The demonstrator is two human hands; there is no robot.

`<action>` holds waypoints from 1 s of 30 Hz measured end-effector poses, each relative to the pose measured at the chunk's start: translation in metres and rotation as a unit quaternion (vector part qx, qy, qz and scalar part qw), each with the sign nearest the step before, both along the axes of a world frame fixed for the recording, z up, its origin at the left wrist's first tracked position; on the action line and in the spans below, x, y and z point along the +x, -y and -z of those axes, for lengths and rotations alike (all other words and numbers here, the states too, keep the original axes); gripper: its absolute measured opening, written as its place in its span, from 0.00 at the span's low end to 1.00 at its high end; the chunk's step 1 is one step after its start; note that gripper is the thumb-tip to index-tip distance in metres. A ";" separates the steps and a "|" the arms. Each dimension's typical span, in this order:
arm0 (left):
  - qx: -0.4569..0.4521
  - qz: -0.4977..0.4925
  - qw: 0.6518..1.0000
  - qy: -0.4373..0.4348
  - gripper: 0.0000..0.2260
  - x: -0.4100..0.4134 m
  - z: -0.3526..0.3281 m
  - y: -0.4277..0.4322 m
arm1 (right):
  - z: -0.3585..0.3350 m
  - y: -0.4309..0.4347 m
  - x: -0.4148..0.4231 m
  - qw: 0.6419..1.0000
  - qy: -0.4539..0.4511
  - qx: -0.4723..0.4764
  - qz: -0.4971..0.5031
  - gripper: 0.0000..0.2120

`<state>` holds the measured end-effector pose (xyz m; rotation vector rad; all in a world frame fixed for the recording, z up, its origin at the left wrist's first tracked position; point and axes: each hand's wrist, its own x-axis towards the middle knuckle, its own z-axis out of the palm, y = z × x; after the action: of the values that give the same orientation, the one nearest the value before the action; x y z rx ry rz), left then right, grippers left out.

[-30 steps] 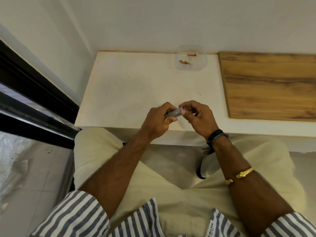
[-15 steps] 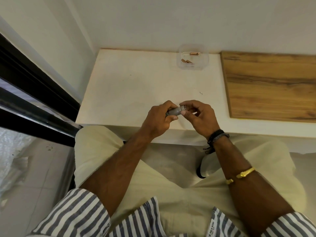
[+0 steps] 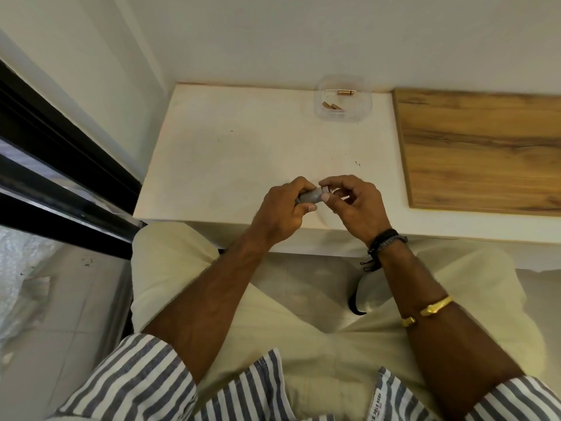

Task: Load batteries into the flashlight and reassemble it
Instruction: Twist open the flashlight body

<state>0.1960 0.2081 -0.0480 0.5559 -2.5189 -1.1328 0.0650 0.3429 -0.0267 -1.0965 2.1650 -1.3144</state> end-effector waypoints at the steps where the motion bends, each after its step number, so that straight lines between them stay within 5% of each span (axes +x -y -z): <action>1: 0.000 -0.003 1.000 -0.002 0.12 0.000 0.000 0.001 | 0.000 -0.001 -0.002 1.000 0.005 -0.010 -0.016 0.10; 4: -0.004 -0.007 1.000 0.000 0.12 -0.001 0.000 0.002 | -0.002 -0.001 -0.004 0.998 0.036 -0.022 -0.039 0.17; 10: -0.009 0.002 1.000 0.012 0.12 -0.002 -0.001 0.000 | 0.000 0.005 0.003 0.997 0.016 0.047 0.058 0.13; 15: -0.005 -0.002 1.000 0.007 0.12 -0.001 -0.002 0.001 | 0.001 0.001 -0.001 1.000 -0.003 -0.005 0.004 0.09; 19: -0.011 -0.006 1.000 0.007 0.12 0.000 -0.003 0.002 | -0.002 0.001 -0.001 1.000 0.022 -0.009 -0.020 0.18; 23: -0.015 0.004 1.000 0.003 0.11 0.000 -0.002 0.000 | -0.003 0.003 0.001 0.998 0.035 0.032 0.036 0.13; 30: -0.008 0.000 1.000 0.013 0.12 0.000 -0.003 0.001 | 0.001 0.000 -0.002 1.000 -0.012 -0.009 -0.022 0.09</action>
<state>0.1960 0.2067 -0.0451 0.5704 -2.5465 -1.1121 0.0628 0.3425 -0.0275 -1.1654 2.1367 -1.3118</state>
